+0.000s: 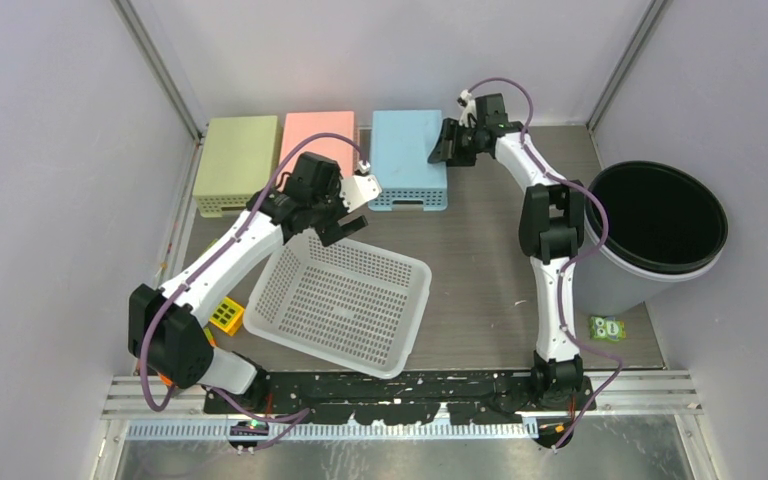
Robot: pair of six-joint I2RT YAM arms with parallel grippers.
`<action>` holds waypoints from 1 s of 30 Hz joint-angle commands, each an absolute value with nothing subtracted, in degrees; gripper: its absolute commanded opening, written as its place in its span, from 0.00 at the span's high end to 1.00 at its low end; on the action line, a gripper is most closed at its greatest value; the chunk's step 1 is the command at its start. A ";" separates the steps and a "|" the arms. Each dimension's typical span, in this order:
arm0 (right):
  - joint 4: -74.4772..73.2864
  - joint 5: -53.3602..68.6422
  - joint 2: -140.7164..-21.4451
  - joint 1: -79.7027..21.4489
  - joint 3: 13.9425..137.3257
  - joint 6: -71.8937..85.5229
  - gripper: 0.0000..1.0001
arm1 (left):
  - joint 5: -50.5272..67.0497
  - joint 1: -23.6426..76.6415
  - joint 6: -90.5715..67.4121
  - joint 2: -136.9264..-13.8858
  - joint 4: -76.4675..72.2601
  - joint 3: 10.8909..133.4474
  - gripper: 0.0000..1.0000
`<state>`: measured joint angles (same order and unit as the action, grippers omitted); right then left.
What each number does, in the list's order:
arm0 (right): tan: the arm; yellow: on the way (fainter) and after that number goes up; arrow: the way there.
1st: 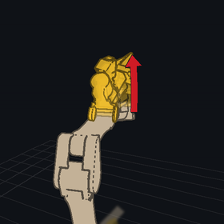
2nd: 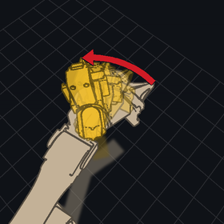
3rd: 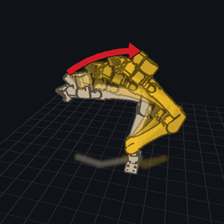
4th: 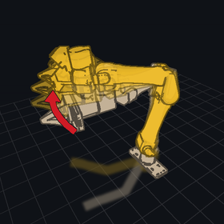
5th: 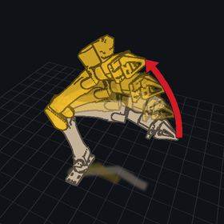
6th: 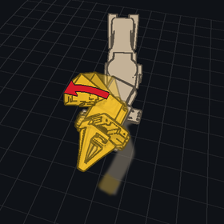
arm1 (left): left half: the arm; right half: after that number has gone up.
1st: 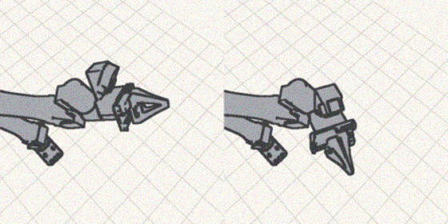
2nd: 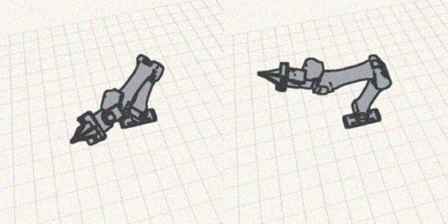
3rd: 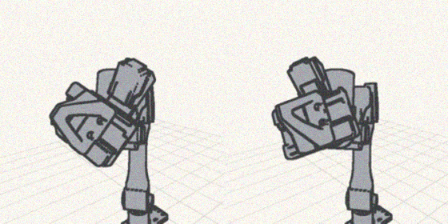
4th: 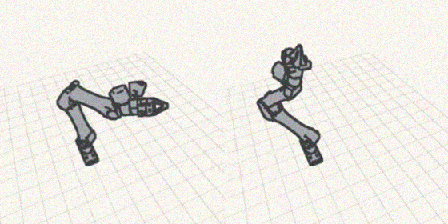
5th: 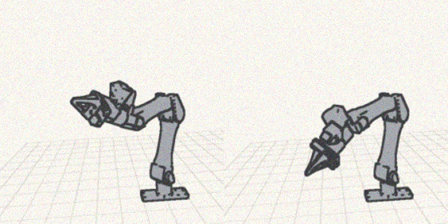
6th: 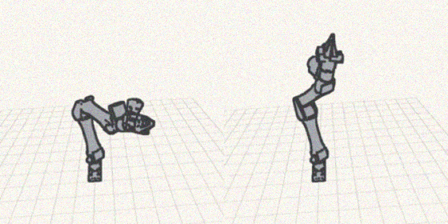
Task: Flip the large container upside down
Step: Move the container to the center of the board.
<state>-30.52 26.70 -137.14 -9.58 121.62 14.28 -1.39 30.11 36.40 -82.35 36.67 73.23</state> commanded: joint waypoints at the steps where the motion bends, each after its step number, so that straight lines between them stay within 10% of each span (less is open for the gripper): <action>1: -30.10 27.80 -137.18 -10.70 124.15 13.15 0.38 | -0.26 30.22 35.73 -82.47 35.72 73.49 0.00; 30: -34.92 26.17 -134.42 -11.20 125.18 -0.42 0.32 | 1.49 30.23 35.43 -82.13 36.09 73.55 0.00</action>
